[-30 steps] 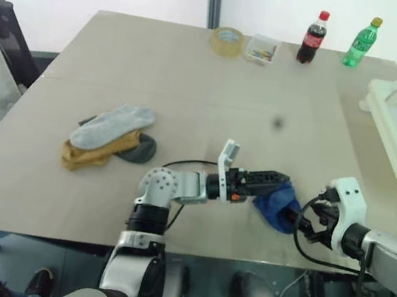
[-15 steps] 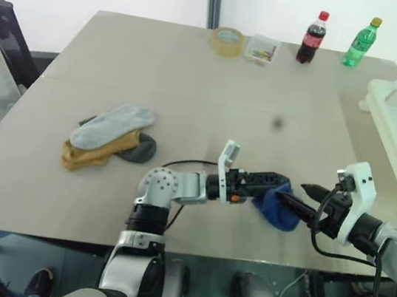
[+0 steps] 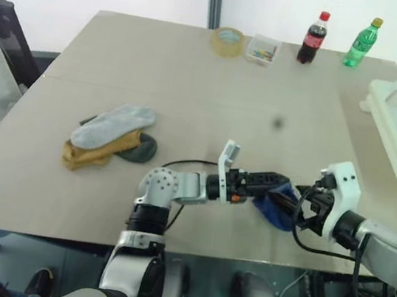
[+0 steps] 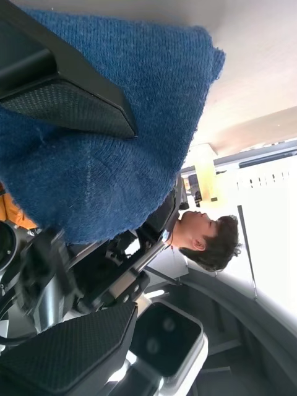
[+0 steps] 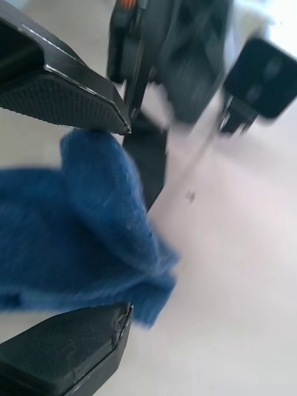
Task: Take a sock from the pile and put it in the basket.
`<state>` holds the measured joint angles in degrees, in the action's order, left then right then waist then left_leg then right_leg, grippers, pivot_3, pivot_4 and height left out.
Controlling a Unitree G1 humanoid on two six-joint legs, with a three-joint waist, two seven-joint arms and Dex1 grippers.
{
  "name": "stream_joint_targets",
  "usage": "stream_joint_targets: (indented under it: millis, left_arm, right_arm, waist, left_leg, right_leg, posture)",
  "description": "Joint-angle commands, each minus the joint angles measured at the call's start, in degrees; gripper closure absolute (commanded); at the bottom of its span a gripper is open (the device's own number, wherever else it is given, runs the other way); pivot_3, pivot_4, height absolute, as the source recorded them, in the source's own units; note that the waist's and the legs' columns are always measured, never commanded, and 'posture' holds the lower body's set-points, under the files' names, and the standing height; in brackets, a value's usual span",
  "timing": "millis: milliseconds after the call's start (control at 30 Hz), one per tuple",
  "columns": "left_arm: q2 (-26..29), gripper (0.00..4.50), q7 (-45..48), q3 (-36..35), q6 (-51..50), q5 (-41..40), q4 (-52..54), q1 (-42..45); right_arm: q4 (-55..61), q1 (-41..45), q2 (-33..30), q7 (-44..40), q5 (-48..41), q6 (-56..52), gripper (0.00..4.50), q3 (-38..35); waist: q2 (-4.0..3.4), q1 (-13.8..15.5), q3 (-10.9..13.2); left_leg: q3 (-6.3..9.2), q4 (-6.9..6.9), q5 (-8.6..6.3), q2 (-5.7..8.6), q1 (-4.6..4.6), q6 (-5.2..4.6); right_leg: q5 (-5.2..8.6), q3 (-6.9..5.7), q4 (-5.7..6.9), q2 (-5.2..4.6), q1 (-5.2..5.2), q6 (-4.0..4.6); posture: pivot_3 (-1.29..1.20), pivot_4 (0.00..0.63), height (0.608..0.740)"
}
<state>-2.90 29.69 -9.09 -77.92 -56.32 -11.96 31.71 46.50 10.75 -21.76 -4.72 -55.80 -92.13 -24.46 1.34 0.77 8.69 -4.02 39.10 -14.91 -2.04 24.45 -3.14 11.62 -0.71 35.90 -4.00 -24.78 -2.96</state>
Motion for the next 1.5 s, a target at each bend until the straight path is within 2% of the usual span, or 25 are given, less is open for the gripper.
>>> stream_joint_targets:
  millis: [33,200,467,533,600,800,1033,1067,1100,1367,1500]
  left_arm:
    - [-0.64,0.0,0.53,-0.18,0.52,-0.67,0.23,0.29]
    - [-0.75,0.0,0.44,-0.21,0.47,-0.68,0.26,0.31]
    - [-0.82,0.0,0.44,0.01,0.6,-0.43,0.31,0.17]
    - [-0.74,0.0,0.48,0.06,0.77,-0.28,0.32,0.1]
    - [-0.68,0.0,0.5,0.1,0.85,-0.23,0.38,0.02]
    - [-0.41,0.0,0.61,0.26,1.11,-0.13,0.45,-0.25]
    - [-0.23,0.0,0.81,0.37,1.61,0.17,0.56,-0.46]
    - [-0.19,0.0,0.85,0.38,1.67,0.22,0.6,-0.49]
    - [-0.18,0.0,0.86,0.36,1.74,0.27,0.62,-0.51]
    - [-0.21,0.0,0.72,0.29,2.04,0.32,0.85,-0.84]
    - [-0.22,0.0,0.7,0.35,2.2,0.42,0.89,-0.87]
  right_arm:
    - [0.54,-2.72,-0.33,-0.06,1.06,-0.35,0.09,-1.87]
    - [0.96,-7.08,1.86,-0.71,1.49,0.19,0.09,-0.6]
    - [-2.88,-8.24,14.85,0.96,0.17,2.39,0.09,-3.57]
    - [-5.86,-7.15,19.78,2.63,-0.74,5.09,0.09,-6.56]
    - [-7.54,-6.43,22.04,3.57,-1.64,6.46,0.09,-8.7]
    - [-8.4,-7.1,21.64,5.49,-4.1,6.94,0.09,-9.16]
    - [-9.13,-9.75,18.11,5.94,-3.42,8.62,0.09,-5.48]
    - [-9.23,-10.03,17.56,5.96,-3.09,9.25,0.64,-4.85]
    - [-9.41,-10.23,17.09,5.9,-3.03,9.86,0.9,-4.37]
    - [-10.64,-10.82,15.26,6.31,-4.36,12.7,4.48,-2.32]
    - [-10.91,-10.79,14.8,6.76,-5.66,13.68,4.48,-1.52]
  waist:
    - [0.0,-0.03,0.0]
    - [-0.02,-0.11,-0.01]
    - [-0.05,-0.15,-0.04]
    - [-0.04,-0.16,-0.04]
    - [-0.08,-0.2,-0.06]
    - [-0.1,-0.18,-0.07]
    - [-0.14,-0.17,-0.1]
    - [-0.14,-0.17,-0.11]
    - [-0.15,-0.17,-0.11]
    - [-0.17,-0.28,-0.12]
    - [-0.17,-0.34,-0.12]
  left_leg:
    - [0.0,0.0,0.0,0.0,0.0,0.0]
    - [0.01,0.01,0.0,-0.01,-0.03,0.0]
    - [0.03,0.06,0.0,-0.03,-0.02,0.0]
    - [0.02,0.06,0.0,-0.04,-0.03,0.0]
    - [0.01,0.07,0.0,-0.04,-0.03,0.0]
    - [0.01,0.07,0.0,-0.04,-0.03,0.0]
    - [0.01,0.07,0.0,-0.03,-0.04,0.0]
    - [0.01,0.07,0.0,-0.03,-0.06,0.0]
    - [0.02,0.07,0.0,-0.03,-0.06,0.0]
    - [0.01,0.07,0.0,-0.03,-0.06,0.0]
    - [0.01,0.07,0.0,-0.03,-0.06,0.0]
  right_leg:
    - [0.0,0.0,0.0,0.0,0.0,0.0]
    - [0.0,0.0,0.02,0.02,0.0,0.0]
    - [0.0,-0.01,0.04,0.04,0.01,-0.01]
    - [0.0,-0.01,0.03,0.04,0.01,-0.01]
    - [-0.01,-0.01,0.05,0.04,0.01,-0.01]
    - [-0.01,0.0,0.05,0.04,0.01,-0.01]
    - [0.0,0.0,0.05,0.04,0.03,0.0]
    - [0.0,0.0,0.05,0.04,0.04,0.0]
    - [0.0,-0.01,0.05,0.04,0.04,0.0]
    - [0.0,0.0,0.05,0.04,0.04,0.0]
    - [0.0,0.0,0.05,0.04,0.04,0.0]
  posture:
    - [0.0,0.15,0.74]
    - [0.0,0.15,0.74]
    - [0.0,0.15,0.74]
    - [0.0,0.15,0.74]
    - [0.0,0.15,0.74]
    - [0.0,0.15,0.74]
    - [0.0,0.15,0.74]
    - [0.0,0.15,0.74]
    - [0.0,0.15,0.74]
    - [0.0,0.15,0.74]
    - [0.0,0.15,0.74]
